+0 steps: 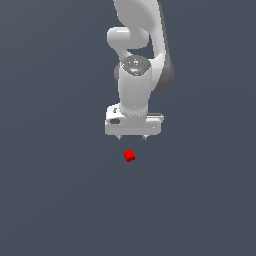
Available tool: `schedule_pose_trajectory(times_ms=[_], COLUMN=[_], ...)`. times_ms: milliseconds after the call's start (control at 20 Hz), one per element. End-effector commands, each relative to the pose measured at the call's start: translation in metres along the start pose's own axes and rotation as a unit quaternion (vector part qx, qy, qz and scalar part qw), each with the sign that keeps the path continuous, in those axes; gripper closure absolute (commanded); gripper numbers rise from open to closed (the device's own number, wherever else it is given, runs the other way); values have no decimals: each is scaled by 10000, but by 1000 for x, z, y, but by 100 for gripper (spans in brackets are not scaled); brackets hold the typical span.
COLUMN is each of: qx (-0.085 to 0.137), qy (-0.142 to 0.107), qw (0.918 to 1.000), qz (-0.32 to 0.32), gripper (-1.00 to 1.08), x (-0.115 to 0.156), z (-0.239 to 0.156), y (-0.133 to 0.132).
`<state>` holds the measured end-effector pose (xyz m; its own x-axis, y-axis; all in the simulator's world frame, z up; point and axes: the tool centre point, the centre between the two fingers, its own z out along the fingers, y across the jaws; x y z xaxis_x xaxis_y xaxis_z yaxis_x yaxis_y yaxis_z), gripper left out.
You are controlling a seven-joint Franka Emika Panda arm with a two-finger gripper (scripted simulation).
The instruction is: Pick up the red cube and move it to a goal position.
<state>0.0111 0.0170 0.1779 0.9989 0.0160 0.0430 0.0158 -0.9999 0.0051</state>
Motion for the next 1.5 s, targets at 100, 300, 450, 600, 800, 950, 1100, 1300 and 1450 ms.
schedule_pose_trajectory(times_ms=[100,300,450,600,800,950,1100,1300,1450], qx=[1,6,13,24,42,55,63,69,69], qy=[-1,-14,-31,-55,-98,-133,-161,-189,-201], qw=[10000,9999,9996,9988,9961,9928,9894,9856,9838], qz=[-14,-122,-276,-495,-880,-1188,-1440,-1679,-1782], gripper=[-92,-92,-92,-92,-92,-92,-92,-92,-92], x=[0,-1,-1,-2,-4,-5,-6,-7,-7], z=[1,10,24,43,76,103,125,146,155], y=[0,1,1,2,4,5,7,8,8])
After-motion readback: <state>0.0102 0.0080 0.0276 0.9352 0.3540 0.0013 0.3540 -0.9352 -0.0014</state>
